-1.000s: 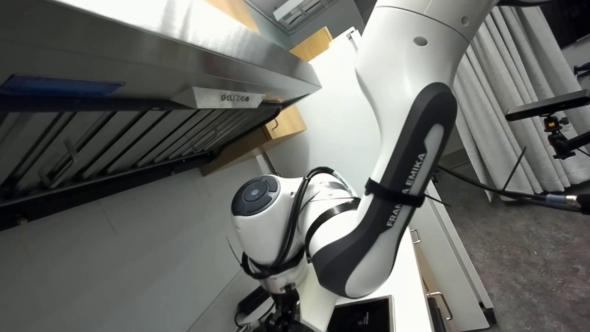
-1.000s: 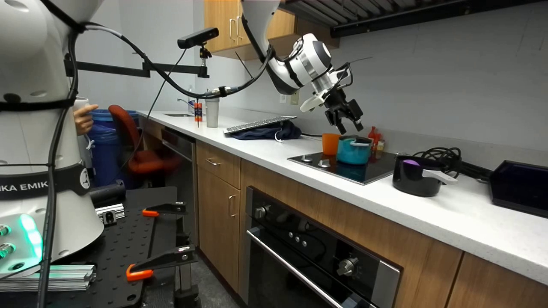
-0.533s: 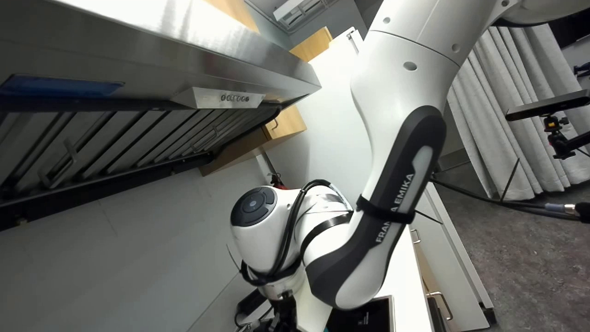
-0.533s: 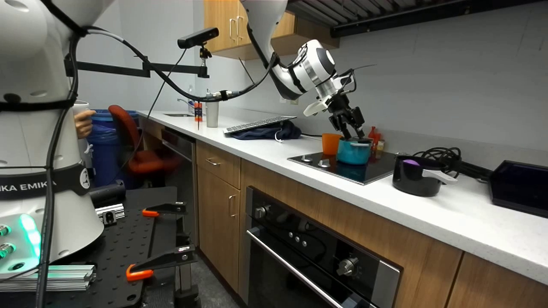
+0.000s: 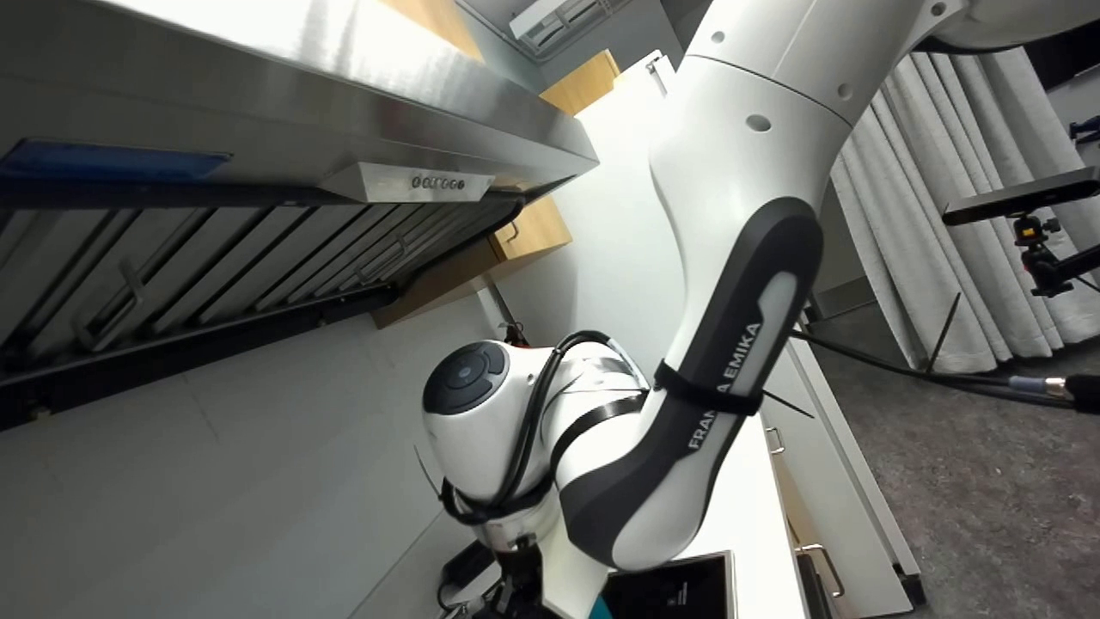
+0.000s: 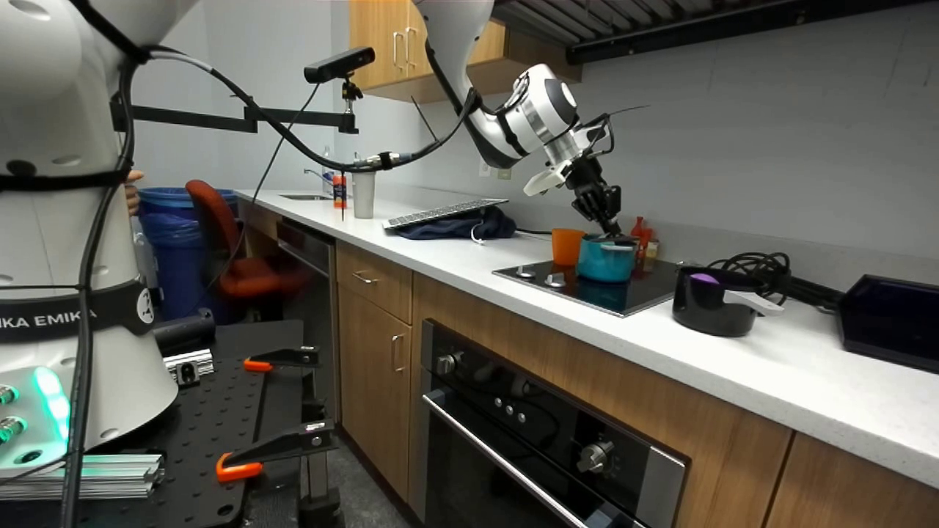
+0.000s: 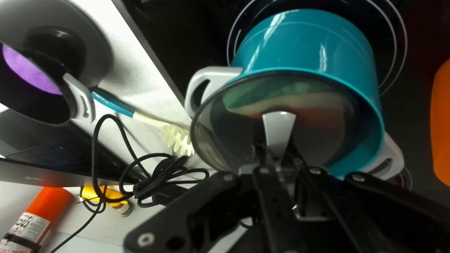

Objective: Put the purple plushie in the black pot then move the lid from the blue pot to the black pot

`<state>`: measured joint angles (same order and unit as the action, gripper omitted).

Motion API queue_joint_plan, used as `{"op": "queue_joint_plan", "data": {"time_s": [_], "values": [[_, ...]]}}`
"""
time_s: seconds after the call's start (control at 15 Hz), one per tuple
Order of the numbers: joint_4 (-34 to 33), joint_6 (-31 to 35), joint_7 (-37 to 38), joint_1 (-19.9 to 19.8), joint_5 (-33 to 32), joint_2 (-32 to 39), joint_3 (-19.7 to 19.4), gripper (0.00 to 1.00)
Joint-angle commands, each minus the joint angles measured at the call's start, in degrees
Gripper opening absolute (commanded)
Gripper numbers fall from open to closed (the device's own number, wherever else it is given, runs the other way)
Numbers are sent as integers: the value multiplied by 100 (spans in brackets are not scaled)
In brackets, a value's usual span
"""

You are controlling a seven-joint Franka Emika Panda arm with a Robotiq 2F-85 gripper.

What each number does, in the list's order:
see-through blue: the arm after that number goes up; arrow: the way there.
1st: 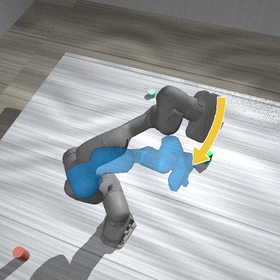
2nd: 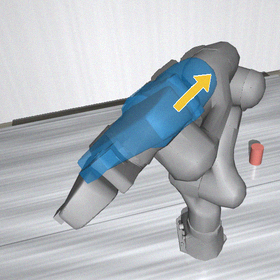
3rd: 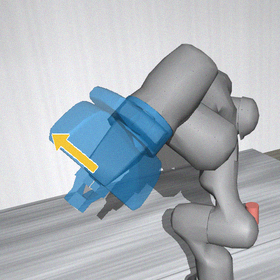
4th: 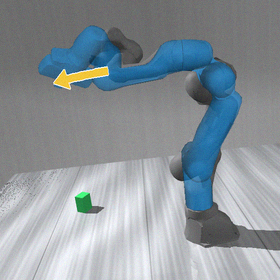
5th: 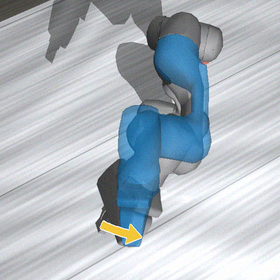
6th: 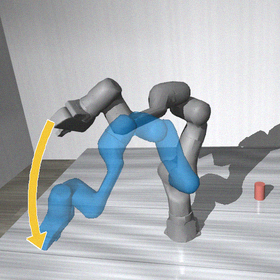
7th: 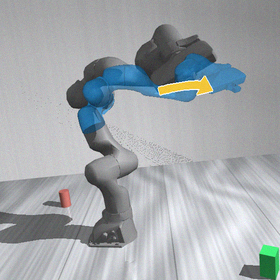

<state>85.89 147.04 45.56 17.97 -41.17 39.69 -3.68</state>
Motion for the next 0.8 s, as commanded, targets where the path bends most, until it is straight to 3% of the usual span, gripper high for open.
{"op": "queue_joint_plan", "data": {"time_s": [0.0, 0.73], "values": [[11, -41, -16, 196, 53, -53, -193, 3], [724, 231, 646, 222, -258, -864, -673, 3]]}}
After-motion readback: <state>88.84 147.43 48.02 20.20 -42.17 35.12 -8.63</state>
